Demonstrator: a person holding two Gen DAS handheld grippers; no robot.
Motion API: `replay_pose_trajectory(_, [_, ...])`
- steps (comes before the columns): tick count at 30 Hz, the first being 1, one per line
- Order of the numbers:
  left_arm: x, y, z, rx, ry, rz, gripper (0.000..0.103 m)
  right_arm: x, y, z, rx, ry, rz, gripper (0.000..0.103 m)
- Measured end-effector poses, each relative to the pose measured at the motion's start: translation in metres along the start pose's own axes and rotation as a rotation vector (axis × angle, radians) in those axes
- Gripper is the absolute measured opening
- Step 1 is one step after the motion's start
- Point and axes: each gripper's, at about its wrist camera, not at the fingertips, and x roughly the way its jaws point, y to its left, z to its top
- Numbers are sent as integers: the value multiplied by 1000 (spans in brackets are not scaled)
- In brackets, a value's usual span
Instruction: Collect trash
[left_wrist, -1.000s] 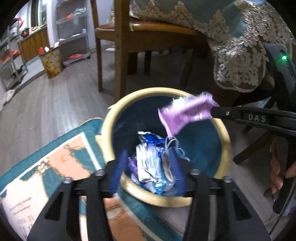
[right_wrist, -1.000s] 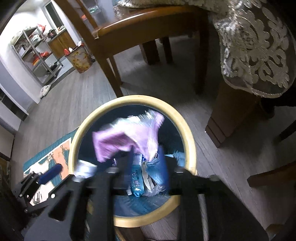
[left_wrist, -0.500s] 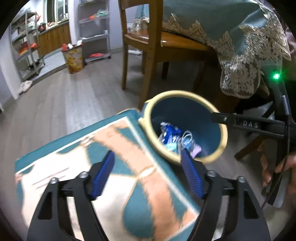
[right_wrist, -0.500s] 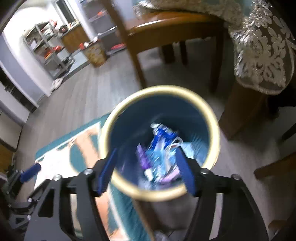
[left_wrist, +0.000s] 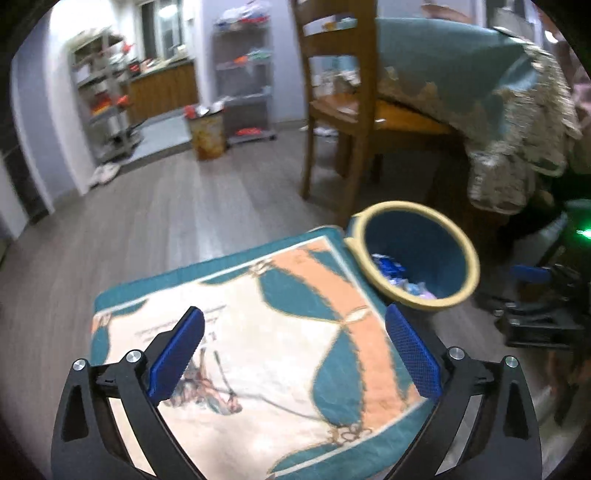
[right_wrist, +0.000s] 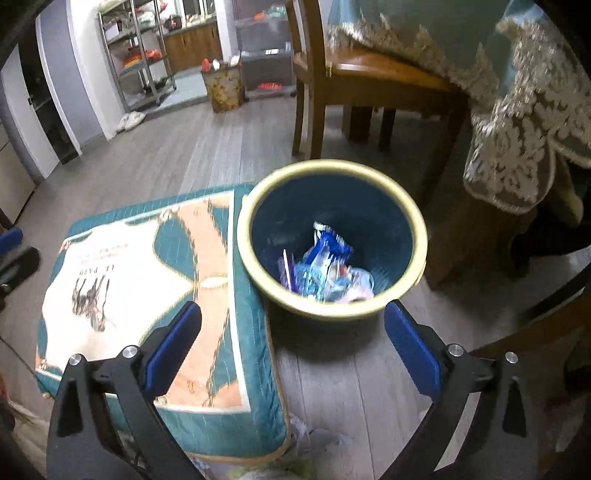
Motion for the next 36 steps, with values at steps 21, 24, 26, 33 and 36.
replay_pose_trajectory(21, [22,-21,6,21,24,-43,98,2,-9,5,107,-16,10,97])
replay_pose_trajectory(24, [25,-20,6,13,29,-52,98,6,-12,6,118,-5,6,97])
replay_pose_trajectory(26, [28,-21,6,7,38,-55,98,7,-12,6,120,-8,7,97])
replay_pose_trajectory(33, [31,-24,5,16,40,-47,98,6,-9,7,105,-19,14,97])
replay_pose_trajectory(36, [31,-24,6,9,39,-46,98,6,-8,7,106,-16,13,97])
